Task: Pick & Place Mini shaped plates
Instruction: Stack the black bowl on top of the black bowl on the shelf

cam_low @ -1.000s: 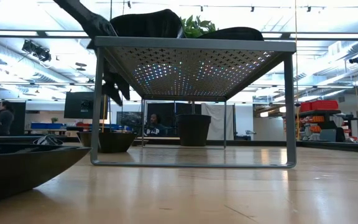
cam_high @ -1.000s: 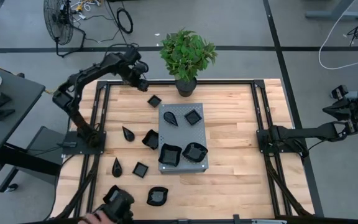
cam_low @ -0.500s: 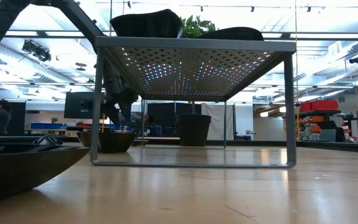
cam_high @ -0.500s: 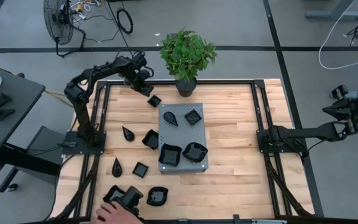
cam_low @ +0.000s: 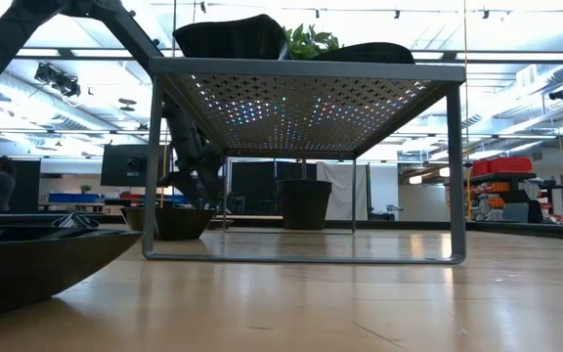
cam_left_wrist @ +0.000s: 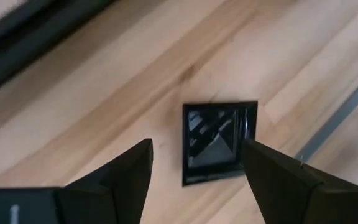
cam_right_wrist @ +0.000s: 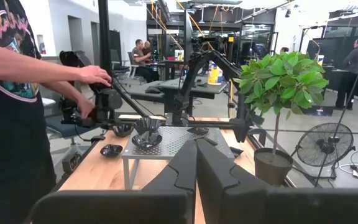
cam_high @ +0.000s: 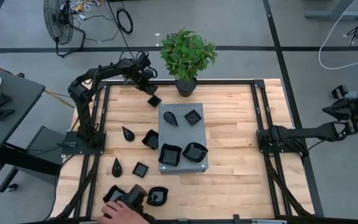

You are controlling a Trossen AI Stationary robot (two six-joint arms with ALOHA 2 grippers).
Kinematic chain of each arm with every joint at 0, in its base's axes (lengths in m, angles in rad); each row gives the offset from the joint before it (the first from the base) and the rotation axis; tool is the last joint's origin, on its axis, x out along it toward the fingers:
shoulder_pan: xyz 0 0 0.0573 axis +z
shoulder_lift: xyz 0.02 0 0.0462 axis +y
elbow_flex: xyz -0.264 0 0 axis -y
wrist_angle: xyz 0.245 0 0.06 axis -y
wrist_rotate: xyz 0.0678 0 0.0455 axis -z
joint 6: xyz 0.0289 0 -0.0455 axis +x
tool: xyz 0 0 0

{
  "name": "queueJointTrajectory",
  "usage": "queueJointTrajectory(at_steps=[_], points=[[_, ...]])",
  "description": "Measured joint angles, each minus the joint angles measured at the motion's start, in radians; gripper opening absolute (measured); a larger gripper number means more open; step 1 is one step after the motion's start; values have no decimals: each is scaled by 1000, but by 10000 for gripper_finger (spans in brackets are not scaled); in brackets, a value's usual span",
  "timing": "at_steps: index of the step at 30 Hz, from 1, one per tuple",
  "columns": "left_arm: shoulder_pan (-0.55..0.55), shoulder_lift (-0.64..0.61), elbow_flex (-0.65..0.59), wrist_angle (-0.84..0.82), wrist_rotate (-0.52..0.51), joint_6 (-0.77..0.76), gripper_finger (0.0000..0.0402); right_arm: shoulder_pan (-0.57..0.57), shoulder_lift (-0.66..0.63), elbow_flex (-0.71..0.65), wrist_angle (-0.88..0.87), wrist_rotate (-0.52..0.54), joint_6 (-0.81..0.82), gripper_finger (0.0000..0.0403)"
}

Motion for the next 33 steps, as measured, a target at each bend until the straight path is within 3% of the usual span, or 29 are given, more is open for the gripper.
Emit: queueJointTrajectory(at_steps=[33], points=[[-67, 97, -1, -7, -22, -24, 250, 0, 0, 0, 0, 0, 0, 16]])
